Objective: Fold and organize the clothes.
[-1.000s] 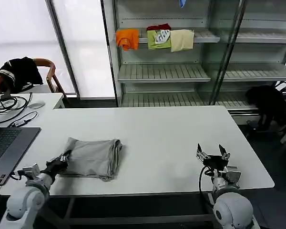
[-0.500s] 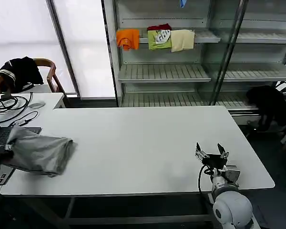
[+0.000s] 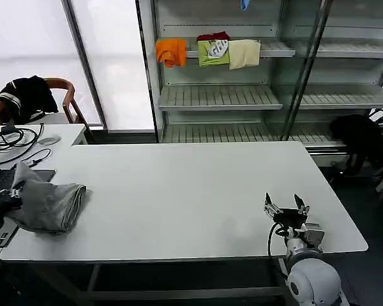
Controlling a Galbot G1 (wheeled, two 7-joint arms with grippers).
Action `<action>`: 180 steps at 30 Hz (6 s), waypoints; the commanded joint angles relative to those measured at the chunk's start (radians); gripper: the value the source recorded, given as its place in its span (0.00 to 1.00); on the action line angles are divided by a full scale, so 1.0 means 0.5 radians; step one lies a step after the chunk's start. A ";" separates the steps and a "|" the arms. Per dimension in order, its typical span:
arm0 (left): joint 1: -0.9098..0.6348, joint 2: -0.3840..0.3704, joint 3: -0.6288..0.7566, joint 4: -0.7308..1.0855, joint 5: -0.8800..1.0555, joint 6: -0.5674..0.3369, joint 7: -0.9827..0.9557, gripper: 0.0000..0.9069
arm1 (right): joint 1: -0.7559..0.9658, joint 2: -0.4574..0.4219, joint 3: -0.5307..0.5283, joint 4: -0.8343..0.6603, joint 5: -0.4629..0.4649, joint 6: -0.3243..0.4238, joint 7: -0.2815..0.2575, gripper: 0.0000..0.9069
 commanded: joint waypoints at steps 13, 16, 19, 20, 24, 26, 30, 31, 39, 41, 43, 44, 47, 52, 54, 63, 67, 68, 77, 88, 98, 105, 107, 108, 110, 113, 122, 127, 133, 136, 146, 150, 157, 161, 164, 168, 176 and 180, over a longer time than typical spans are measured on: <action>-0.561 -0.826 1.726 -0.456 0.471 0.249 -0.489 0.00 | -0.040 0.116 0.037 -0.051 -0.173 -0.073 -0.004 1.00; -0.606 -0.861 1.734 -0.292 0.511 0.216 -0.465 0.00 | -0.031 0.116 0.035 -0.056 -0.176 -0.082 -0.013 1.00; -0.625 -0.858 1.732 -0.249 0.479 0.209 -0.470 0.01 | -0.015 0.123 0.028 -0.072 -0.178 -0.082 -0.023 1.00; -0.632 -0.863 1.733 -0.249 0.460 0.210 -0.475 0.01 | -0.006 0.127 0.024 -0.088 -0.183 -0.081 -0.024 1.00; -0.690 -0.921 1.761 -0.216 0.408 0.206 -0.450 0.97 | 0.019 0.141 0.006 -0.130 -0.194 -0.075 -0.033 1.00; -0.712 -0.962 1.775 -0.158 0.405 0.148 -0.433 1.00 | 0.036 0.143 -0.001 -0.149 -0.194 -0.075 -0.046 1.00; -0.739 -1.021 1.790 -0.137 0.351 0.133 -0.437 1.00 | 0.063 0.151 -0.008 -0.185 -0.188 -0.078 -0.056 1.00; -0.742 -1.029 1.790 -0.144 0.338 0.136 -0.430 1.00 | 0.068 0.151 -0.013 -0.195 -0.188 -0.077 -0.063 1.00; -0.709 -1.054 1.719 -0.269 0.246 0.113 -0.480 1.00 | 0.141 0.197 -0.083 -0.239 0.029 -0.075 -0.047 1.00; -0.690 -1.018 1.657 -0.292 0.250 0.132 -0.518 1.00 | 0.158 0.199 -0.111 -0.213 0.207 -0.079 -0.036 1.00; -0.669 -0.964 1.579 -0.325 0.306 0.158 -0.546 1.00 | 0.182 0.205 -0.154 -0.203 0.316 -0.083 -0.023 1.00; -0.658 -0.933 1.544 -0.341 0.347 0.168 -0.562 1.00 | 0.207 0.207 -0.201 -0.195 0.403 -0.093 -0.010 1.00; -0.614 -0.818 1.420 -0.404 0.428 0.198 -0.575 1.00 | 0.282 0.236 -0.309 -0.180 0.600 -0.140 0.059 1.00; -0.515 -0.624 1.168 -0.477 0.456 0.230 -0.578 1.00 | 0.423 0.315 -0.482 -0.219 0.761 -0.231 0.181 1.00; -0.475 -0.566 1.078 -0.495 0.421 0.233 -0.591 1.00 | 0.511 0.344 -0.563 -0.260 0.757 -0.239 0.208 1.00; -0.308 -0.480 0.825 -0.552 0.387 0.223 -0.588 1.00 | 0.752 0.541 -0.814 -0.470 0.687 -0.248 0.372 1.00; -0.286 -0.477 0.765 -0.542 0.387 0.216 -0.590 1.00 | 0.765 0.589 -0.886 -0.534 0.638 -0.248 0.413 1.00; -0.279 -0.476 0.753 -0.541 0.386 0.215 -0.590 1.00 | 0.766 0.600 -0.908 -0.549 0.627 -0.248 0.428 1.00; -0.244 -0.490 0.729 -0.543 0.383 0.214 -0.587 1.00 | 0.755 0.637 -0.968 -0.599 0.578 -0.250 0.504 1.00; -0.226 -0.515 0.721 -0.533 0.359 0.215 -0.589 1.00 | 0.670 0.616 -0.934 -0.579 0.550 -0.249 0.532 0.87; -0.211 -0.532 0.715 -0.507 0.358 0.206 -0.585 1.00 | 0.665 0.640 -0.934 -0.681 0.497 -0.247 0.495 0.61; -0.215 -0.541 0.719 -0.477 0.360 0.201 -0.588 1.00 | 0.653 0.609 -0.937 -0.666 0.439 -0.247 0.453 0.00; -0.223 -0.544 0.727 -0.473 0.360 0.202 -0.588 1.00 | 0.663 0.571 -0.938 -0.645 0.431 -0.248 0.446 0.00; -0.224 -0.545 0.729 -0.472 0.360 0.202 -0.588 1.00 | 0.667 0.556 -0.937 -0.638 0.430 -0.248 0.444 0.00; -0.234 -0.546 0.739 -0.471 0.361 0.203 -0.591 1.00 | 0.683 0.487 -0.934 -0.617 0.431 -0.250 0.425 0.00; -0.245 -0.551 0.744 -0.460 0.362 0.204 -0.592 1.00 | 0.707 0.412 -0.927 -0.607 0.430 -0.250 0.406 0.00; -0.257 -0.581 0.757 -0.452 0.375 0.203 -0.601 1.00 | 0.741 0.187 -0.786 -0.593 0.416 -0.250 0.269 0.00; -0.257 -0.605 0.771 -0.447 0.393 0.202 -0.601 1.00 | 0.760 0.081 -0.698 -0.631 0.402 -0.249 0.217 0.00; -0.259 -0.635 0.807 -0.457 0.408 0.208 -0.613 1.00 | 0.705 0.014 -0.661 -0.623 0.299 -0.250 0.155 0.63; -0.255 -0.637 0.812 -0.465 0.407 0.211 -0.617 1.00 | 0.682 0.018 -0.635 -0.602 0.194 -0.248 0.124 1.00; -0.223 -0.648 0.809 -0.499 0.404 0.211 -0.615 1.00 | 0.566 0.047 -0.583 -0.162 -0.126 -0.241 0.019 1.00; -0.216 -0.664 0.823 -0.505 0.405 0.210 -0.614 1.00 | 0.504 0.132 -0.724 -0.114 -0.059 -0.241 0.029 1.00; -0.192 -0.666 0.814 -0.522 0.397 0.209 -0.613 1.00 | 0.463 0.220 -0.938 -0.191 -0.108 -0.250 0.150 1.00; -0.171 -0.666 0.800 -0.524 0.393 0.203 -0.607 1.00 | 0.420 0.226 -0.958 -0.237 -0.138 -0.249 0.164 1.00; -0.168 -0.670 0.804 -0.525 0.392 0.202 -0.608 1.00 | 0.407 0.248 -0.992 -0.255 -0.153 -0.249 0.185 1.00; -0.175 -0.676 0.816 -0.523 0.393 0.202 -0.606 1.00 | 0.420 0.273 -1.051 -0.290 -0.188 -0.250 0.184 1.00; -0.170 -0.670 0.804 -0.522 0.382 0.199 -0.597 1.00 | 0.516 0.260 -1.085 -0.419 -0.276 -0.254 0.207 1.00; -0.168 -0.664 0.798 -0.516 0.373 0.198 -0.591 1.00 | 0.518 0.253 -1.040 -0.449 -0.286 -0.254 0.213 1.00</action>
